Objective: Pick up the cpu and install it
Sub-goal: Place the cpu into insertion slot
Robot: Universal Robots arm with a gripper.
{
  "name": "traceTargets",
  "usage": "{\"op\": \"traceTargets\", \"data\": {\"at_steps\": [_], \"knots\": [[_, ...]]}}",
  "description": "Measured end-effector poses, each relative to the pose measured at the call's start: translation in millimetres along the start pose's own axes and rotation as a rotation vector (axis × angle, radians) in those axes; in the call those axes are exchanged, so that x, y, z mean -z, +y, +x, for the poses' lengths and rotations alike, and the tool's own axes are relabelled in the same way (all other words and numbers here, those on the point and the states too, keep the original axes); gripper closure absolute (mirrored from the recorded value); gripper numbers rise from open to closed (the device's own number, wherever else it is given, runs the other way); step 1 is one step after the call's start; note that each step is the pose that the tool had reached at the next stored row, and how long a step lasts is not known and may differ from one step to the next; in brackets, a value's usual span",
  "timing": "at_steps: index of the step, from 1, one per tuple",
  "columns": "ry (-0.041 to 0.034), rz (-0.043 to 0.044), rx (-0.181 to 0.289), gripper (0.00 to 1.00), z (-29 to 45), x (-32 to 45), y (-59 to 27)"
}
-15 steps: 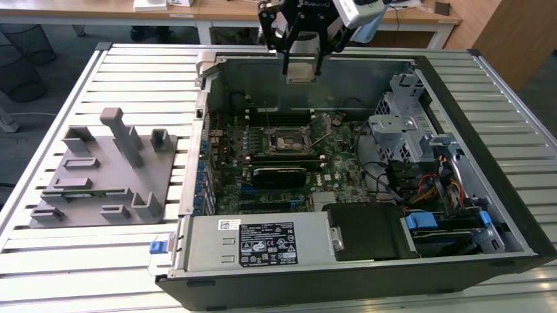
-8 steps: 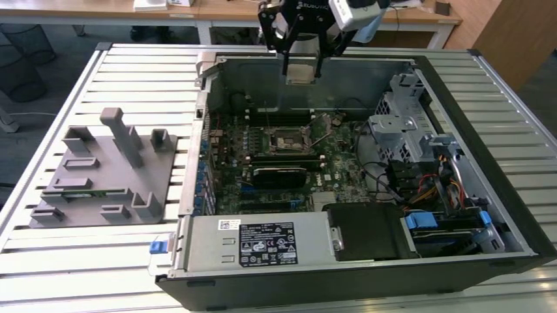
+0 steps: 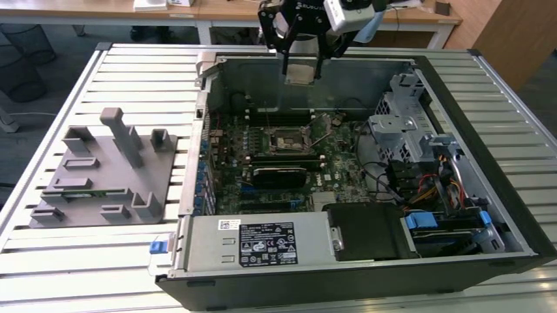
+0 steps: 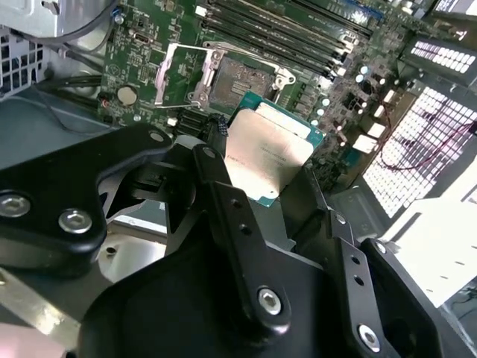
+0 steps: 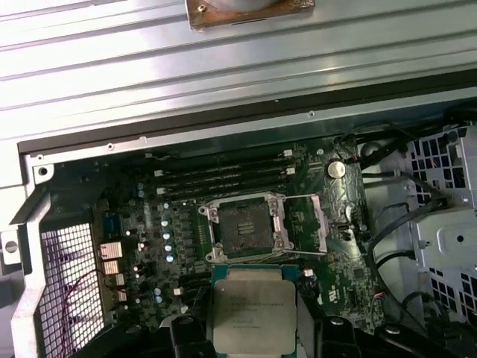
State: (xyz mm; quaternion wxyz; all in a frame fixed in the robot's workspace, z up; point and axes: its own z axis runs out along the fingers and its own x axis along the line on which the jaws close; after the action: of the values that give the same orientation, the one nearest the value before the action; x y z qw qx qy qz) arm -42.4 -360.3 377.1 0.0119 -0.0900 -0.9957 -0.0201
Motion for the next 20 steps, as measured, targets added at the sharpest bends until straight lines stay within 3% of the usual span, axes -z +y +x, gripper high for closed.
{"op": "traceTargets", "data": {"at_steps": [20], "knots": [[-0.0053,-0.0038,-0.138,0.47,0.0,-1.8,-0.1]]}}
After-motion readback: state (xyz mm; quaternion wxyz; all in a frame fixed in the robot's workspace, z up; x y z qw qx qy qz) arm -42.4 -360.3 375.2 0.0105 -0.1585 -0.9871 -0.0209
